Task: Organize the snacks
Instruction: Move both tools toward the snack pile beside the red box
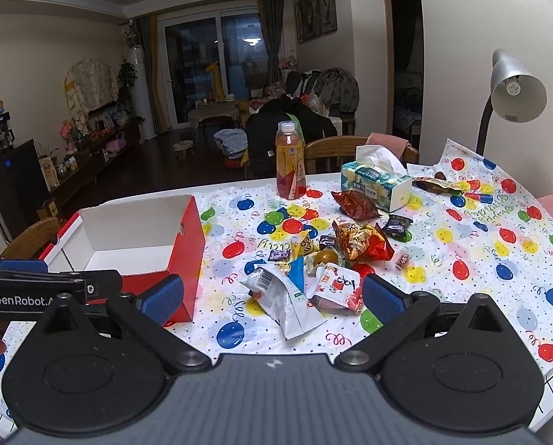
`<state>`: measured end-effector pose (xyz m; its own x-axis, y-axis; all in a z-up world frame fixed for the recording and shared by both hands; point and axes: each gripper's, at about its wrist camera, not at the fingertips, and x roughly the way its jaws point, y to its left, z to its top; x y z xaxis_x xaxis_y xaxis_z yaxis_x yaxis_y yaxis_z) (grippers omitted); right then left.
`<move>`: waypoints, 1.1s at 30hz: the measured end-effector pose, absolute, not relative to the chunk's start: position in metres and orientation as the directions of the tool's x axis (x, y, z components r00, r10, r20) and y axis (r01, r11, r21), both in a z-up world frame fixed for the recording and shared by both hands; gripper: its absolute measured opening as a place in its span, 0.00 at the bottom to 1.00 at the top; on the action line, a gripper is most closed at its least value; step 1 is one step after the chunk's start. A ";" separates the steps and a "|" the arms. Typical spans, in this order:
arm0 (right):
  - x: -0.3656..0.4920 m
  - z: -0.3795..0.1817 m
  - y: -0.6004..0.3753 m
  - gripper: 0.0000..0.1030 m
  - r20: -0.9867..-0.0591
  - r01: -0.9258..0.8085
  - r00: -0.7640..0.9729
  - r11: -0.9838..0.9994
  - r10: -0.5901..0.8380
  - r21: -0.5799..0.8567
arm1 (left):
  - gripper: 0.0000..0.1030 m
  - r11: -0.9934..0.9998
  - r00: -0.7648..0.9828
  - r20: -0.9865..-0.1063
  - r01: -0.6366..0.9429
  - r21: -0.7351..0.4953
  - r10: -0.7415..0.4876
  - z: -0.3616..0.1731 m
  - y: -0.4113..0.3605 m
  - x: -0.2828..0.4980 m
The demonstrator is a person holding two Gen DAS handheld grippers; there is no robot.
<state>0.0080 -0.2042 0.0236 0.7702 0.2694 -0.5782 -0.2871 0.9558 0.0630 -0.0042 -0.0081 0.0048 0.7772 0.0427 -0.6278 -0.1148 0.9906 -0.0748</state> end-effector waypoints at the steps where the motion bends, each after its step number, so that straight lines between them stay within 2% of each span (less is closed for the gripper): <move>1: 0.008 0.023 -0.204 1.00 -0.578 -0.287 0.770 0.956 0.269 0.063 | 1.00 0.991 0.778 -0.627 -0.115 -0.074 0.044 0.006 -0.008 -0.004; 33: 0.013 0.028 -0.212 1.00 -0.567 -0.309 0.770 0.948 0.294 0.071 | 1.00 0.992 0.783 -0.621 -0.099 -0.083 0.026 0.007 -0.017 0.003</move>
